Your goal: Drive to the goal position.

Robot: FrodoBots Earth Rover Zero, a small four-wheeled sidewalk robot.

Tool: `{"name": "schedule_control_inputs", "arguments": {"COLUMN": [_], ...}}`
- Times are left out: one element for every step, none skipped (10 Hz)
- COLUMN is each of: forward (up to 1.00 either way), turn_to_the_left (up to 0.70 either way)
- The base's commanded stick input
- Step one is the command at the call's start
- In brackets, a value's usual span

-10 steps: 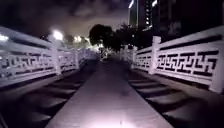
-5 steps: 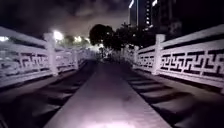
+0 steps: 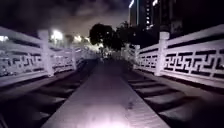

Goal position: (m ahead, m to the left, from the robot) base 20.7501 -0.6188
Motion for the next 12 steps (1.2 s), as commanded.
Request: {"name": "schedule_control_inputs", "arguments": {"forward": [0.45,0.45,0.45,0.45,0.45,0.45,0.45,0.45,0.45,0.45,0.45,0.45], "turn_to_the_left": [0.00,0.00,0.00,0.00,0.00,0.00,0.00,0.00,0.00,0.00,0.00,0.00]}}
